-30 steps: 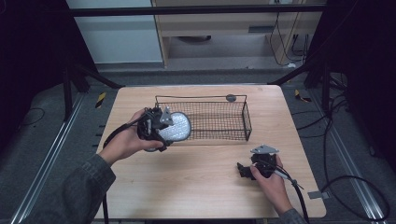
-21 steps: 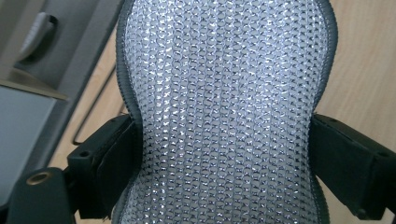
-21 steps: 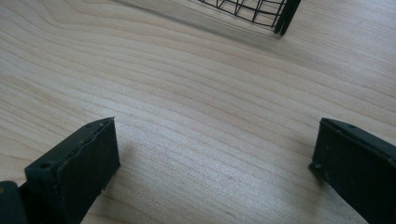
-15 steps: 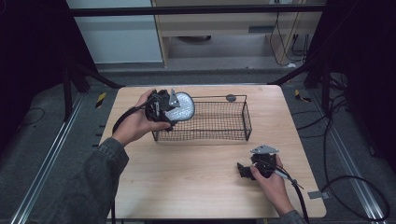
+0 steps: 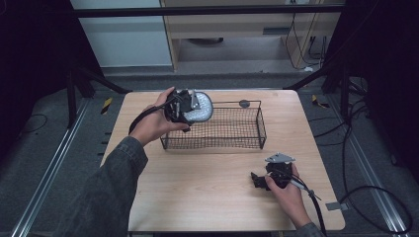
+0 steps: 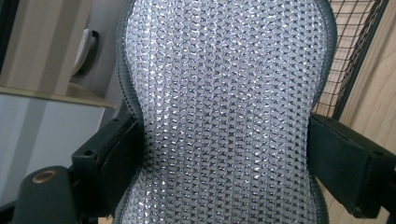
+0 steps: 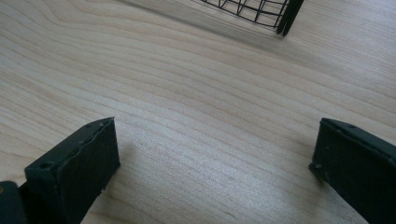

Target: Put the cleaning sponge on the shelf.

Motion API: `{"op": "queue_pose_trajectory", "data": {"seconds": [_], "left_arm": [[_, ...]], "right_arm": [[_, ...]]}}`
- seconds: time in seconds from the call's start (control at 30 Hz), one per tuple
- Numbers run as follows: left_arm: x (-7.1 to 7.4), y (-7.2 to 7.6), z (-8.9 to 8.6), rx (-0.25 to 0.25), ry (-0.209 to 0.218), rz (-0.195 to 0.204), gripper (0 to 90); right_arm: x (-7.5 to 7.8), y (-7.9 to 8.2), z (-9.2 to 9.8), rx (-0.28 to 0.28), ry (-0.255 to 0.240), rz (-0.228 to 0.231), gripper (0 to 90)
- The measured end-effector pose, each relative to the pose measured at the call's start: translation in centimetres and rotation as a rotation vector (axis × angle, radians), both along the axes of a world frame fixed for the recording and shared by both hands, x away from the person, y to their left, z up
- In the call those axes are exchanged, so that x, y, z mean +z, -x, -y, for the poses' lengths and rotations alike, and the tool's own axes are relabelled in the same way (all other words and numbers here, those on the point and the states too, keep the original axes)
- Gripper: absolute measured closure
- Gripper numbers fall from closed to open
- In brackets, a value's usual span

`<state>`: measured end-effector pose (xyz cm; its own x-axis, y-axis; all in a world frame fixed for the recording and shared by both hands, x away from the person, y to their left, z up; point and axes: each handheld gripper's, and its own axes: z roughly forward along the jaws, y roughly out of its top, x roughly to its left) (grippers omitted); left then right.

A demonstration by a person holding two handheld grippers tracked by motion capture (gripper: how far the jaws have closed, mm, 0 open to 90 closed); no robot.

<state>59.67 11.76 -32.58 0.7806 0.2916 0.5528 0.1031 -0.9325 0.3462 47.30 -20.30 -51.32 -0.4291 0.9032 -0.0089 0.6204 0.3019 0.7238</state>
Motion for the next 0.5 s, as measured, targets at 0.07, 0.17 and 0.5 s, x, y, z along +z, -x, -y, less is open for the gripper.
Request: {"op": "queue_pose_trajectory", "data": {"seconds": [0.07, 0.17, 0.5], "left_arm": [[-0.01, -0.05, -0.03, -0.007, 0.001, -0.002, 13.0], [-0.15, -0.11, -0.11, -0.011, -0.01, -0.014, 13.2], [-0.71, -0.24, -0.02, -0.033, -0.035, -0.003, 13.6]], "right_arm": [[0.0, 0.0, 0.0, 0.0, 0.0, 0.0, 0.7], [0.0, -0.01, 0.01, 0.001, 0.0, 0.0, 0.7], [0.01, -0.02, 0.01, 0.003, -0.001, -0.002, 0.7]]}}
